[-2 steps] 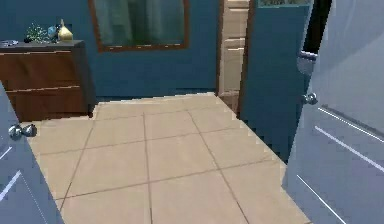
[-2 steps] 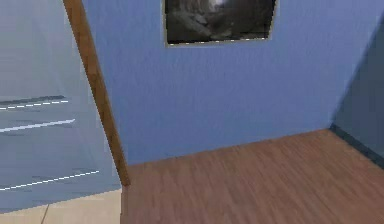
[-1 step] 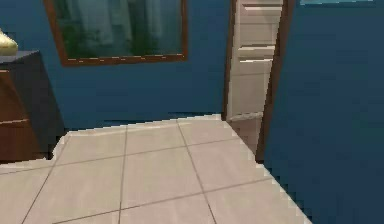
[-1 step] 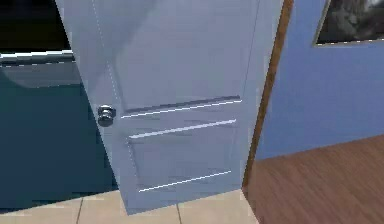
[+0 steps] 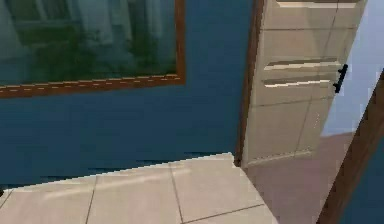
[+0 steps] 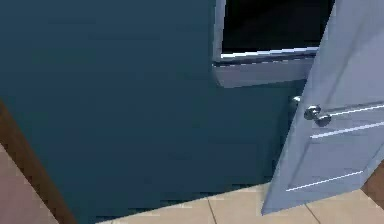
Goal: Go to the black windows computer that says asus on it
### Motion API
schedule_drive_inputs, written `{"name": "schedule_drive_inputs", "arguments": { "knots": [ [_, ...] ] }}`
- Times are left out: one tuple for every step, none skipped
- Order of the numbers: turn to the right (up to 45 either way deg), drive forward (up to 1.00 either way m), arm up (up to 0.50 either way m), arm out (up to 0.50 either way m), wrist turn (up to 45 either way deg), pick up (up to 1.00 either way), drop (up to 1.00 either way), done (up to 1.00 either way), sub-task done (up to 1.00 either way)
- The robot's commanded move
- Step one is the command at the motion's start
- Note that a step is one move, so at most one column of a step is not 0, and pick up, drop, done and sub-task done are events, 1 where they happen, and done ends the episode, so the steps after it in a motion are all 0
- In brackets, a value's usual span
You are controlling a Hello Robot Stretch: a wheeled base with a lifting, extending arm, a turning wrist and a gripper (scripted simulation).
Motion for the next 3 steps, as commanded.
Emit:
{"name": "schedule_drive_inputs", "arguments": {
  "knots": [
    [0.0,0.75,0.0,0.0,0.0,0.0,0.0,0.0,0.0],
    [27.0,0.0,0.0,0.0,0.0,0.0,0.0,0.0,0.0],
    [0.0,0.5,0.0,0.0,0.0,0.0,0.0,0.0,0.0]
  ]
}}
